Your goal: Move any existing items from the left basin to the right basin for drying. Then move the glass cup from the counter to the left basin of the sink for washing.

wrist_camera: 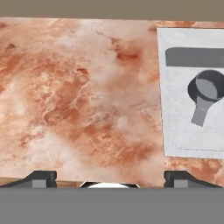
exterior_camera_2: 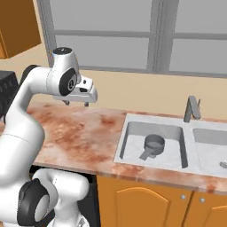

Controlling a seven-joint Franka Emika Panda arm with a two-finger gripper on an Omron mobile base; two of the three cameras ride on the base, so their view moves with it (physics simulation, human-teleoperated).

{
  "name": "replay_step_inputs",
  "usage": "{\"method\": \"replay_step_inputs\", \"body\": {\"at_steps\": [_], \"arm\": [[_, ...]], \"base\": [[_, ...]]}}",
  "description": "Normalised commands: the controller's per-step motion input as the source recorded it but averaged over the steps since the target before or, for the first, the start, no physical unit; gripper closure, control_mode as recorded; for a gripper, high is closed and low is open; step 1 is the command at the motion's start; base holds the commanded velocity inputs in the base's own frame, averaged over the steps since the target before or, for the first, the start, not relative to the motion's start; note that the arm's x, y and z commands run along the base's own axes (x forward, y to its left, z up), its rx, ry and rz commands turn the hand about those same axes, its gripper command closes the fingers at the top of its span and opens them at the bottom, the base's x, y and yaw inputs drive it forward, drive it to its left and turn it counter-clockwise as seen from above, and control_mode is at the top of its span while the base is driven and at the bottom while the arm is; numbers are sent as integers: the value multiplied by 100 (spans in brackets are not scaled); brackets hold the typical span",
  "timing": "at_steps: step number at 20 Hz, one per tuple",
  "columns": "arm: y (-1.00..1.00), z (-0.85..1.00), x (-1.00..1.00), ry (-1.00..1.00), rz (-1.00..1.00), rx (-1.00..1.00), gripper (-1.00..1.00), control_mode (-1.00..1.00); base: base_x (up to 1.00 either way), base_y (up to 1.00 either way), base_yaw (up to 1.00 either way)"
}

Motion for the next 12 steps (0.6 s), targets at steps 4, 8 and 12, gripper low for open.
{"method": "replay_step_inputs", "body": {"at_steps": [4,8,12], "arm": [[0,0,0,0,0,0,-100,100],[0,0,0,0,0,0,-100,100],[0,0,0,0,0,0,-100,100]], "base": [[0,-90,0],[0,-85,0],[0,-78,0]]}}
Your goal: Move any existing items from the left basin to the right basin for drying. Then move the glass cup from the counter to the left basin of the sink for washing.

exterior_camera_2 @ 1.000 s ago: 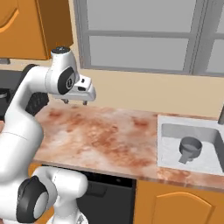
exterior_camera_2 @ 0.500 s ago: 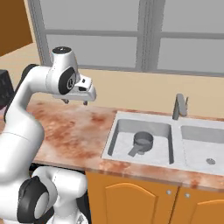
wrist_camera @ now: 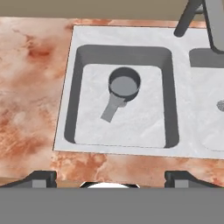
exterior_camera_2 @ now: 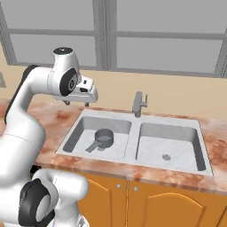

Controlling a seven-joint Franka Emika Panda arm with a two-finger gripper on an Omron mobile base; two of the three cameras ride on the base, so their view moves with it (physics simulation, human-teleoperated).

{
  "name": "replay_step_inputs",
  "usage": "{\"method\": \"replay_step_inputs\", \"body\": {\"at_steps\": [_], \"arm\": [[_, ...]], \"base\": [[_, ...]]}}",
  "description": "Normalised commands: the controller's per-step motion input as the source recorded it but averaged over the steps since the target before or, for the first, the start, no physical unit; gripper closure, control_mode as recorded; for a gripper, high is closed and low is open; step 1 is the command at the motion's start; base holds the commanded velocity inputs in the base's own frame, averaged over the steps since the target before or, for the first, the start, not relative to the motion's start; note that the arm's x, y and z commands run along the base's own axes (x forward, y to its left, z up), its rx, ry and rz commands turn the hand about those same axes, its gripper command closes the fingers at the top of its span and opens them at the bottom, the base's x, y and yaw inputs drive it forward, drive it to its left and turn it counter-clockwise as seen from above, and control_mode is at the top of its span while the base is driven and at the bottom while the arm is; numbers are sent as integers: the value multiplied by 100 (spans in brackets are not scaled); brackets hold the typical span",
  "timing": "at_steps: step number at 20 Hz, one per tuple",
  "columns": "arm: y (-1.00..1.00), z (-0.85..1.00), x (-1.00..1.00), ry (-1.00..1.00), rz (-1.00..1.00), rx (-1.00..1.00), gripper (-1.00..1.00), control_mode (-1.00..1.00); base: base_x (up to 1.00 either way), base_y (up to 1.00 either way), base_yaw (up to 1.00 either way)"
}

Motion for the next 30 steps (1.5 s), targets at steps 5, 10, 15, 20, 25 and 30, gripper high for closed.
{"method": "replay_step_inputs", "body": {"at_steps": [5,10,15,20,25,30], "arm": [[0,0,0,0,0,0,-100,100],[0,0,0,0,0,0,-100,100],[0,0,0,0,0,0,-100,100],[0,0,0,0,0,0,-100,100],[0,0,0,0,0,0,-100,100],[0,0,0,0,0,0,-100,100]], "base": [[0,-79,0],[4,-71,0],[27,-53,0],[47,-32,0],[46,-17,0],[35,-2,-3]]}}
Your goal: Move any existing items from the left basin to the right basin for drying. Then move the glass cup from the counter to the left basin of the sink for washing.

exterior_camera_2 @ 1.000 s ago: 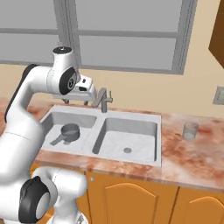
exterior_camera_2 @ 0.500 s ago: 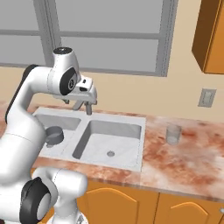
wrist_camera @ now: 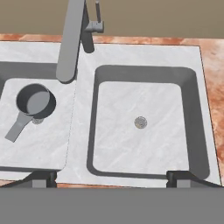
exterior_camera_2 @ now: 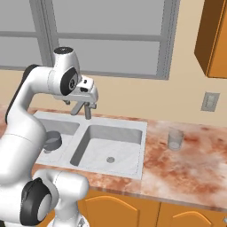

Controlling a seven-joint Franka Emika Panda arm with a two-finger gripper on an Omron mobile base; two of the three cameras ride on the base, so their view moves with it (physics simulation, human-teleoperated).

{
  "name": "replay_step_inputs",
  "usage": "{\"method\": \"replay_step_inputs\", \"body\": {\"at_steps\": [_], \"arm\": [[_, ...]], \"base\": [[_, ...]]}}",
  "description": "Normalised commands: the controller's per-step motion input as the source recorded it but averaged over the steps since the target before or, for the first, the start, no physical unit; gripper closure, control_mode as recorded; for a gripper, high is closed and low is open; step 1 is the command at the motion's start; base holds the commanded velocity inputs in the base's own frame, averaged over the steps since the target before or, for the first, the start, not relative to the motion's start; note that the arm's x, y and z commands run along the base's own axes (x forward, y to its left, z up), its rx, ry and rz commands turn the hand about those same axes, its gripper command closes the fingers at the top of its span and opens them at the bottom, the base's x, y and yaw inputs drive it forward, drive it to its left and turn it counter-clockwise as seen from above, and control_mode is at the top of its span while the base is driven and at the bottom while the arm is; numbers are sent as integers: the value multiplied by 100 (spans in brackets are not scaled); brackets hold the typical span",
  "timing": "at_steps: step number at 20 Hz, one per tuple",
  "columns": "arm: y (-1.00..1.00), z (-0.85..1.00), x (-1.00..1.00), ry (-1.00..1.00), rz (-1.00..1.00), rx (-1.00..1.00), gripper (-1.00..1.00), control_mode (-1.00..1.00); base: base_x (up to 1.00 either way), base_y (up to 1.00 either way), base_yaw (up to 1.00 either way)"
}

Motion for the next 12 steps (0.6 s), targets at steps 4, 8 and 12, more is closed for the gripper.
{"method": "replay_step_inputs", "body": {"at_steps": [4,8,12], "arm": [[0,0,0,0,0,0,-100,100],[0,0,0,0,0,0,-100,100],[0,0,-4,-1,0,0,-100,-100]], "base": [[0,0,0],[0,0,0],[-3,0,0]]}}
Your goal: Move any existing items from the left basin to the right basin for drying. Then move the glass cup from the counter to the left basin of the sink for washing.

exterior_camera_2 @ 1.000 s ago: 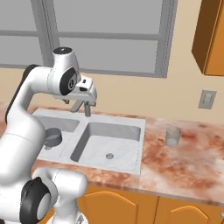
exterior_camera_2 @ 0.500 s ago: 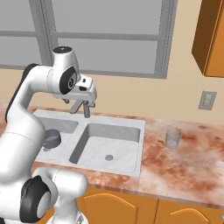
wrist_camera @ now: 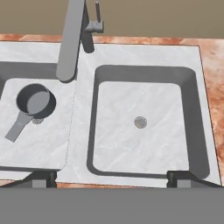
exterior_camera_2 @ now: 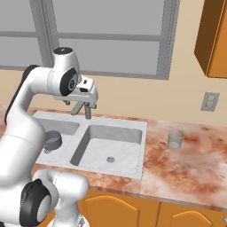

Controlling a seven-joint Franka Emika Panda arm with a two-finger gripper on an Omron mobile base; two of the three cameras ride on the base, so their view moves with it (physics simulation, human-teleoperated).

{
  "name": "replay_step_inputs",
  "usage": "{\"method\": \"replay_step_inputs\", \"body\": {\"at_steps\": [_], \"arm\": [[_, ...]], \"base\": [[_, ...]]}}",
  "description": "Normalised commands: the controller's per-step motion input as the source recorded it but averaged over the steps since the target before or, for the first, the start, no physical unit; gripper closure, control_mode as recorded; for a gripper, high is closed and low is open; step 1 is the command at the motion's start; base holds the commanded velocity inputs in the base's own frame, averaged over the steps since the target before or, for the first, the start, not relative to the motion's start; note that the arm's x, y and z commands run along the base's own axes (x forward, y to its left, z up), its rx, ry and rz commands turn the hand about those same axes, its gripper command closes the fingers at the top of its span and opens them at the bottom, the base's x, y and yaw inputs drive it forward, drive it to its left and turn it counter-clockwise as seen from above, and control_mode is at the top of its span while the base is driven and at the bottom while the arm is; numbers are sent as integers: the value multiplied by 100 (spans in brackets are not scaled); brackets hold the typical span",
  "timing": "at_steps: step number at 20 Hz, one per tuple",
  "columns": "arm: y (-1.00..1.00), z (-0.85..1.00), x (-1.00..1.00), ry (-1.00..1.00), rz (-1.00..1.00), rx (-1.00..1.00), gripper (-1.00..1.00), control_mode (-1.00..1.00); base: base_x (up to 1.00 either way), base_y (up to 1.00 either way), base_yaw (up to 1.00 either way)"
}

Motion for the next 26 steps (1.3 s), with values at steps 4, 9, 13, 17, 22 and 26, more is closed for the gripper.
{"method": "replay_step_inputs", "body": {"at_steps": [4,9,13,17,22,26], "arm": [[10,0,-31,-1,-1,0,-100,-100],[39,-10,-35,3,-5,0,-100,-100],[63,-20,-5,12,-10,0,-100,-100],[61,-21,0,17,-10,0,-100,-100],[59,-22,2,14,-7,0,-100,-100],[55,-25,0,8,-7,0,-100,-100]], "base": [[0,0,0],[0,0,0],[0,0,0],[0,0,0],[0,0,0],[0,0,0]]}}
